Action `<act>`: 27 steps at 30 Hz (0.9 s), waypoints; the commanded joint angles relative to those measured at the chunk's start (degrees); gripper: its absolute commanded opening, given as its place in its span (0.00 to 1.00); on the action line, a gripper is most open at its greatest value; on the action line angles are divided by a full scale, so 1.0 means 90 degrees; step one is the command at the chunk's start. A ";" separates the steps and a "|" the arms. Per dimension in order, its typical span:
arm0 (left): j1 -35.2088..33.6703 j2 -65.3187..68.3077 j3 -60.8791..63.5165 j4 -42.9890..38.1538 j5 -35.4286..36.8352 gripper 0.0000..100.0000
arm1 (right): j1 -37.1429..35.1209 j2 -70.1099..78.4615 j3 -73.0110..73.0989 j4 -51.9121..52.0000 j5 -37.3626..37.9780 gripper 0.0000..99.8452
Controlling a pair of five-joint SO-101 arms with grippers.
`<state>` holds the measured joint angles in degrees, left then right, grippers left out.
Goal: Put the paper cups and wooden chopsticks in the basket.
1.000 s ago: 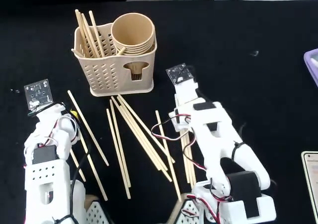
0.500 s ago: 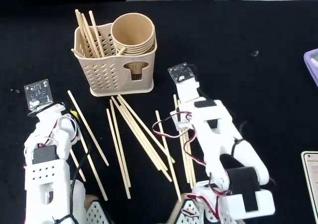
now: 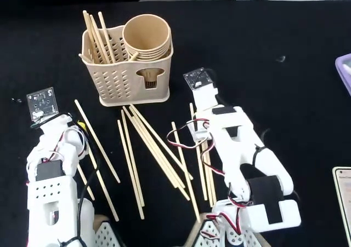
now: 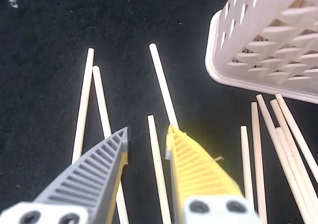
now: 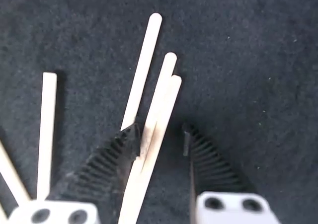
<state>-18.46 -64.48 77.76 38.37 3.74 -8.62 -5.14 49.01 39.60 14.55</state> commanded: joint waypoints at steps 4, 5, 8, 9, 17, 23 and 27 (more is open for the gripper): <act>0.0044 -0.0098 -0.0103 -0.0088 -0.0020 0.13 | -0.0166 0.0034 -0.0288 0.0147 0.0430 0.05; 0.0044 -0.0098 -0.0103 -0.0088 -0.0020 0.13 | -0.0166 0.0034 -0.0298 0.0205 0.0430 0.04; 0.0044 -0.0098 -0.0112 -0.0088 -0.0020 0.13 | -0.0166 0.0034 -0.0288 0.0274 0.0440 0.09; 0.0044 -0.0098 -0.0112 -0.0088 -0.0020 0.13 | -0.0166 0.0034 -0.0288 0.0274 0.0440 0.12; 0.0034 -0.0098 -0.0112 -0.0078 -0.0020 0.13 | -0.0166 0.0034 -0.0298 0.0430 0.0518 0.11; 0.0034 -0.0098 -0.0112 -0.0078 -0.0020 0.13 | -0.0166 0.0034 -0.0288 0.0440 0.0713 0.01; 0.0034 -0.0098 -0.0112 -0.0078 -0.0020 0.13 | -0.0059 -0.0034 -0.0249 0.0440 0.0703 0.01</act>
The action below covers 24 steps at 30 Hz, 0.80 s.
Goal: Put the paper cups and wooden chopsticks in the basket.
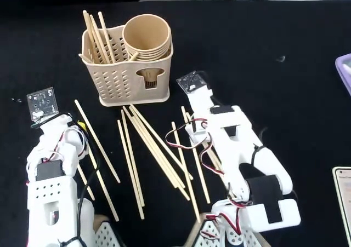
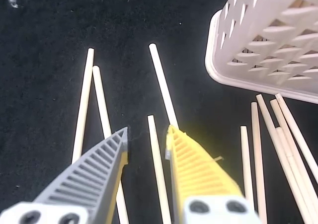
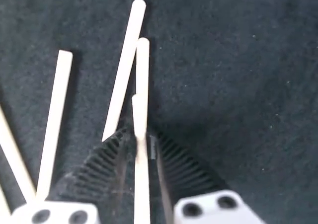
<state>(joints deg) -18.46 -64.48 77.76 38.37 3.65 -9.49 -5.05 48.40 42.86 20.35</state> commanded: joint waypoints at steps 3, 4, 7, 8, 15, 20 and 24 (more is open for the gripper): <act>0.0034 -0.0098 -0.0112 -0.0088 -0.0010 0.13 | 0.0420 -0.0396 -0.0200 0.0088 0.0049 0.01; 0.0034 -0.0098 -0.0112 -0.0098 -0.0010 0.13 | 0.0576 -0.0650 -0.0181 0.0088 0.0029 0.01; 0.0034 -0.0098 -0.0103 -0.0117 -0.0010 0.13 | 0.0869 -0.1558 -0.0171 0.0371 -0.0361 0.01; 0.0034 -0.0098 -0.0093 -0.0117 -0.0010 0.13 | 0.0889 -0.1851 -0.0171 0.0537 -0.0479 0.01; 0.0044 -0.0098 -0.0103 -0.0127 -0.0010 0.13 | 0.0889 -0.3521 -0.0630 0.1455 -0.0537 0.01; 0.0093 -0.0098 -0.0083 -0.0117 -0.0010 0.13 | 0.0713 -0.4518 -0.2115 0.2647 -0.0860 0.01; 0.0103 -0.0098 -0.0083 -0.0117 -0.0010 0.13 | -0.0049 -0.5094 -0.3385 0.3204 -0.1241 0.01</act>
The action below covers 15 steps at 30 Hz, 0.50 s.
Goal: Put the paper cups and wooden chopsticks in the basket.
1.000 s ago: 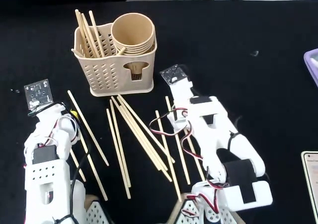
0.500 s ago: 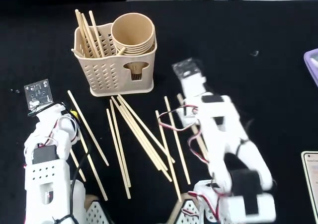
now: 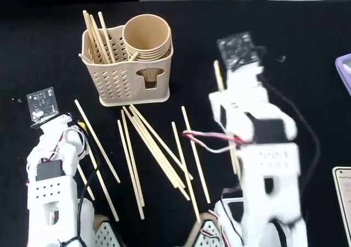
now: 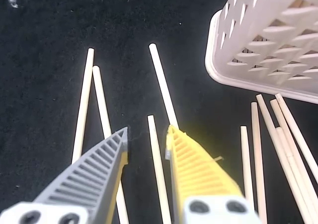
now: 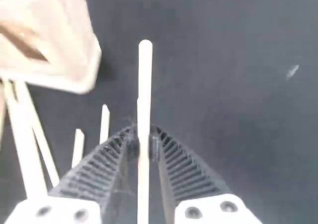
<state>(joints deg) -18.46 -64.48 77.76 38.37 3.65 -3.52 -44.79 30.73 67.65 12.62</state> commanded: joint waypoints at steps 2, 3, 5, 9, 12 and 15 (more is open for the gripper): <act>0.0103 -0.0098 -0.0083 -0.0117 -0.0010 0.13 | -0.1368 -0.0806 -0.1695 0.0283 -0.0664 0.01; 0.0103 -0.0098 -0.0083 -0.0117 -0.0010 0.13 | -0.1690 -0.0825 -0.1773 0.0107 -0.0772 0.01; 0.0103 -0.0098 -0.0083 -0.0107 -0.0010 0.13 | -0.2247 -0.0816 -0.1851 -0.0381 -0.0918 0.01; 0.0103 -0.0098 -0.0083 -0.0098 -0.0010 0.13 | -0.2999 -0.0806 -0.1802 -0.1631 -0.1065 0.01; 0.0103 -0.0098 -0.0083 -0.0107 -0.0010 0.13 | -0.3360 -0.0806 -0.1802 -0.2598 -0.1192 0.01; 0.0103 -0.0098 -0.0083 -0.0117 -0.0010 0.13 | -0.3565 -0.0747 -0.1714 -0.3663 -0.1426 0.01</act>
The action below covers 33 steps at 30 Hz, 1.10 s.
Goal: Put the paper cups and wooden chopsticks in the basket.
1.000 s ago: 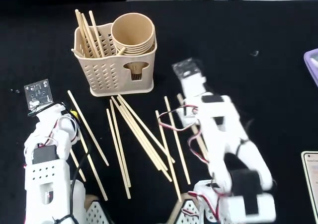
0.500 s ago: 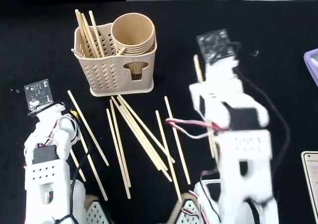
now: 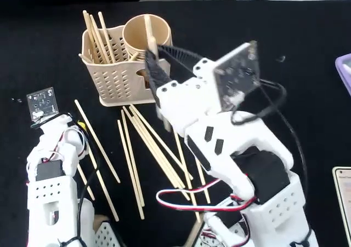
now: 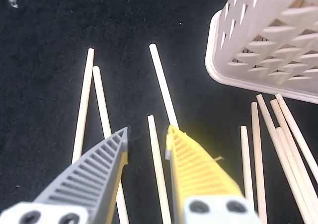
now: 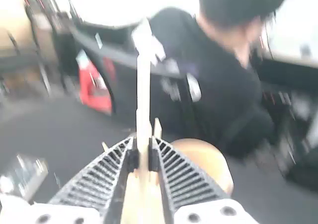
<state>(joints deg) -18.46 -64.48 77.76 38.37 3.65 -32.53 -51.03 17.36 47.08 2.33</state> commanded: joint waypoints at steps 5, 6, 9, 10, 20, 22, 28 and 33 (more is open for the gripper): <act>0.0103 -0.0098 -0.0083 -0.0117 -0.0010 0.13 | -0.0361 0.0620 0.0210 -0.3438 -0.0459 0.01; 0.0103 -0.0098 -0.0083 -0.0117 -0.0010 0.13 | -0.0361 0.0806 0.0259 -0.3780 -0.0449 0.01; 0.0103 -0.0098 -0.0083 -0.0117 -0.0010 0.13 | -0.0361 0.1441 0.0249 -0.4659 -0.0410 0.01; 0.0103 -0.0098 -0.0083 -0.0117 -0.0010 0.13 | -0.0361 0.1656 0.0239 -0.4943 -0.0410 0.01; 0.0112 -0.0098 -0.0054 -0.0127 0.0000 0.13 | -0.0332 0.3941 -0.0855 -0.5841 -0.0410 0.01; 0.0112 -0.0098 -0.0054 -0.0127 0.0000 0.13 | -0.0322 0.4293 -0.0972 -0.5841 -0.0410 0.01; 0.0112 -0.0098 -0.0054 -0.0127 0.0000 0.13 | -0.0342 0.4684 -0.0581 -0.5822 -0.0410 0.02; 0.0112 -0.0098 -0.0054 -0.0127 0.0000 0.13 | -0.0371 0.4684 -0.0591 -0.4532 -0.0410 0.12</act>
<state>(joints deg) -18.02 -64.48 77.76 38.37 3.65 -34.99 -8.48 13.85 -2.51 -1.19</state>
